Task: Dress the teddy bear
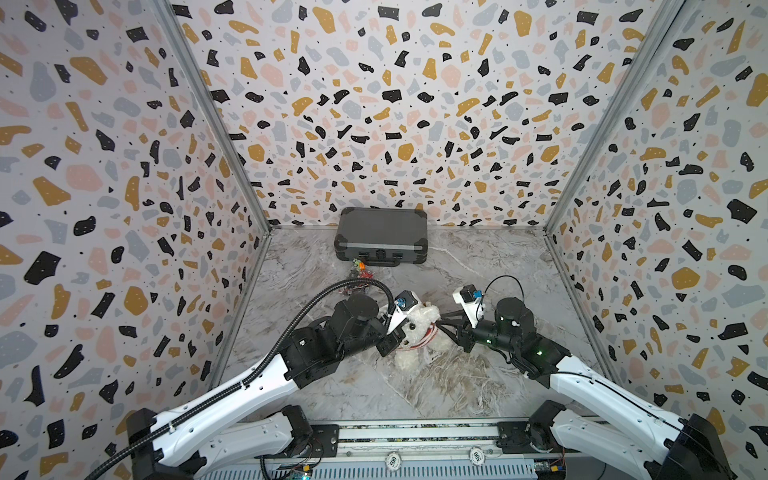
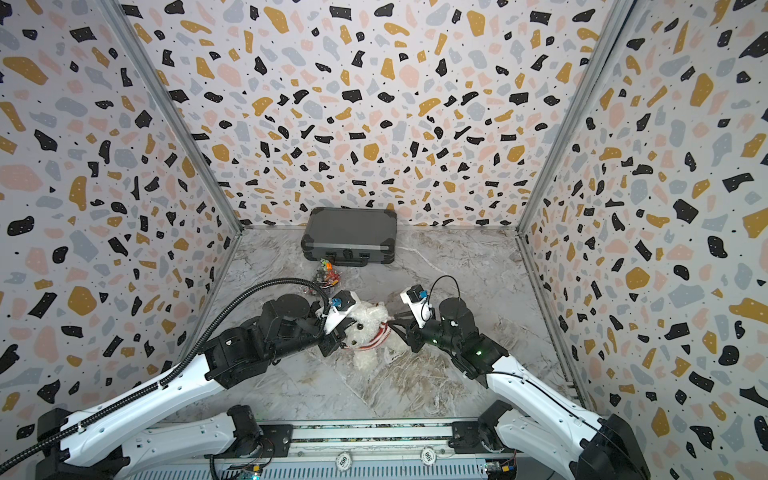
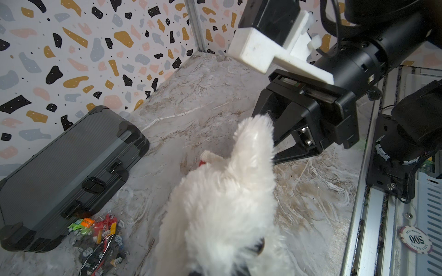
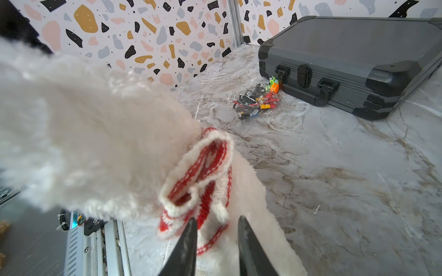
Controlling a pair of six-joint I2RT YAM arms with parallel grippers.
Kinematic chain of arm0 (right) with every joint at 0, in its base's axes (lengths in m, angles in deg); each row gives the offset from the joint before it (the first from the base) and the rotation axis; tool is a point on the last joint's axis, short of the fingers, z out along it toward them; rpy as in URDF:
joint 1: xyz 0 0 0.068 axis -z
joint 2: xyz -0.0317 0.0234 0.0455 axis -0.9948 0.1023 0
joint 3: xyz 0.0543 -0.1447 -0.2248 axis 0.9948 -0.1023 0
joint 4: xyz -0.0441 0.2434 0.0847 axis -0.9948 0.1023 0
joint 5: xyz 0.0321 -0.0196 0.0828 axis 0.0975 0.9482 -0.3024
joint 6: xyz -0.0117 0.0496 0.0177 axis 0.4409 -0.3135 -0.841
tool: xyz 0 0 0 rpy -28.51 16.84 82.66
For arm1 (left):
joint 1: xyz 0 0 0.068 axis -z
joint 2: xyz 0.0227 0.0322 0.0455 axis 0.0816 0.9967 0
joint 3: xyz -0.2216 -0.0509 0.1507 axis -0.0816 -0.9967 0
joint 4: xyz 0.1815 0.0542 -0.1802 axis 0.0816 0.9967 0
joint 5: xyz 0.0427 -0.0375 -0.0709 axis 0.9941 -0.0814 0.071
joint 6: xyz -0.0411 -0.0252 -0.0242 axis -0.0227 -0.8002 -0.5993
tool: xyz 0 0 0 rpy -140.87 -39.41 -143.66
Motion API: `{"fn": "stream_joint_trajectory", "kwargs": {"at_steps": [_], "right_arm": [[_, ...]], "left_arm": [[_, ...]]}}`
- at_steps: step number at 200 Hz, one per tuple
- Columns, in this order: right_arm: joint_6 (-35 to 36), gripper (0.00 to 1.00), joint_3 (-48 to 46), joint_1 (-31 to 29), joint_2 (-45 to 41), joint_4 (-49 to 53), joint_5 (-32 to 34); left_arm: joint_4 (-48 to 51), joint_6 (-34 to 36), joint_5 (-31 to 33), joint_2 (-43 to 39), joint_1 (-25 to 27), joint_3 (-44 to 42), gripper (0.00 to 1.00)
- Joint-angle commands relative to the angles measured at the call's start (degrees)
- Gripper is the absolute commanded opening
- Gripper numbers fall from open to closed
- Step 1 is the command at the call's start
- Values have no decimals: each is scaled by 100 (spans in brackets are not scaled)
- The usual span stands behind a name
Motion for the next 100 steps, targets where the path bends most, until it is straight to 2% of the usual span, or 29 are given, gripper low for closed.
{"fn": "stream_joint_trajectory", "kwargs": {"at_steps": [1,53,100], "right_arm": [[78,30,265,-102,64,-137,173],[65,32,328,-305,161,-169,395],[67,19,308,-401,240,-252,498]], "left_arm": [[-335,12,-128,-124,-20,23,0],[-318,25,-242,-162,-21,81,0],[-320,-3,-260,-200,-22,58,0]]}}
